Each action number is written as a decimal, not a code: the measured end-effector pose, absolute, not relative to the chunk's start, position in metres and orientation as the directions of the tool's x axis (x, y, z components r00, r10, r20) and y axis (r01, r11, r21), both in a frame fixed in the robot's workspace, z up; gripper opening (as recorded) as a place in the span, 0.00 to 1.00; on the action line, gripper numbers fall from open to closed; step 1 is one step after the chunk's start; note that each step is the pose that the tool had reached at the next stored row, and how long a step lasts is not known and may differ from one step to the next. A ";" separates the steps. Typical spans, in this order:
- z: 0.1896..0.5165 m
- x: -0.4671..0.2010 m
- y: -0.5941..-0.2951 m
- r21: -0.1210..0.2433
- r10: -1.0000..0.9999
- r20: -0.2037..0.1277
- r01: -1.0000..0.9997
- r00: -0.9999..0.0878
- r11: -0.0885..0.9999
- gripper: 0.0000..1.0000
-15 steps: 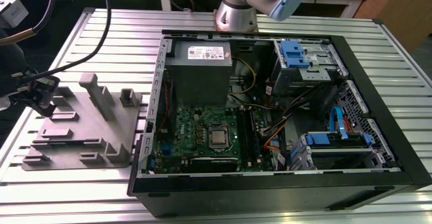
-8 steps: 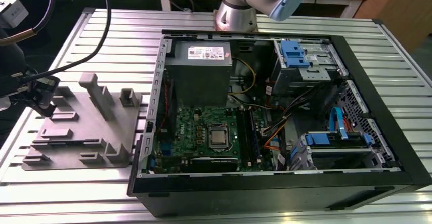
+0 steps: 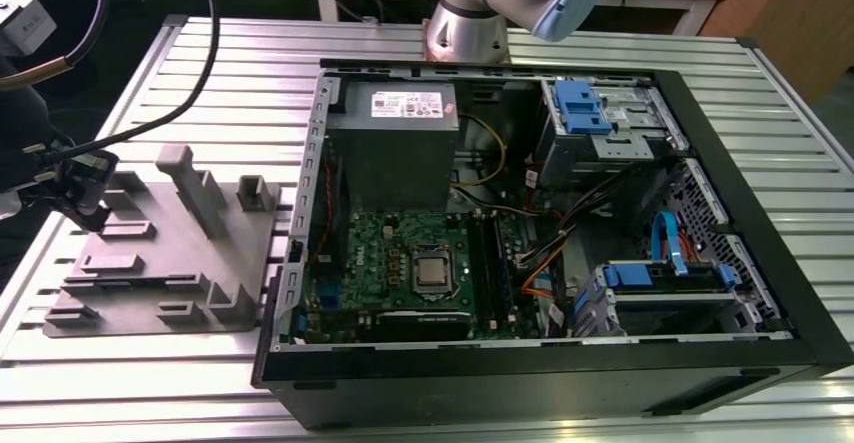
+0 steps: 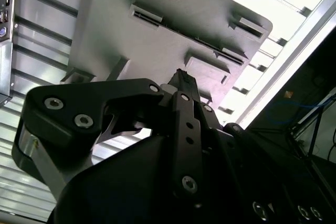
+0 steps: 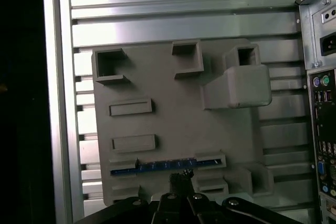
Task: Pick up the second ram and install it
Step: 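Pick up the second ram and move it above second insertion slot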
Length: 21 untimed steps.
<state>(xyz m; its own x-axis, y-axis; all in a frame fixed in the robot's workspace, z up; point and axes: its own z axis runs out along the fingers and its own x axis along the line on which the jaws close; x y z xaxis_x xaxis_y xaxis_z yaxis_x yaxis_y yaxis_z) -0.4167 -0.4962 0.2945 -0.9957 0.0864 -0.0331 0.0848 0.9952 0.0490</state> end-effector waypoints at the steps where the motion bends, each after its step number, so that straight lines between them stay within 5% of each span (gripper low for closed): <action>1: 0.294 -0.417 -0.496 0.049 0.074 -0.033 0.072 -0.997 0.996 0.07; 21: 0.288 -0.417 -0.496 0.044 -0.278 -0.033 -0.280 -0.960 0.959 0.07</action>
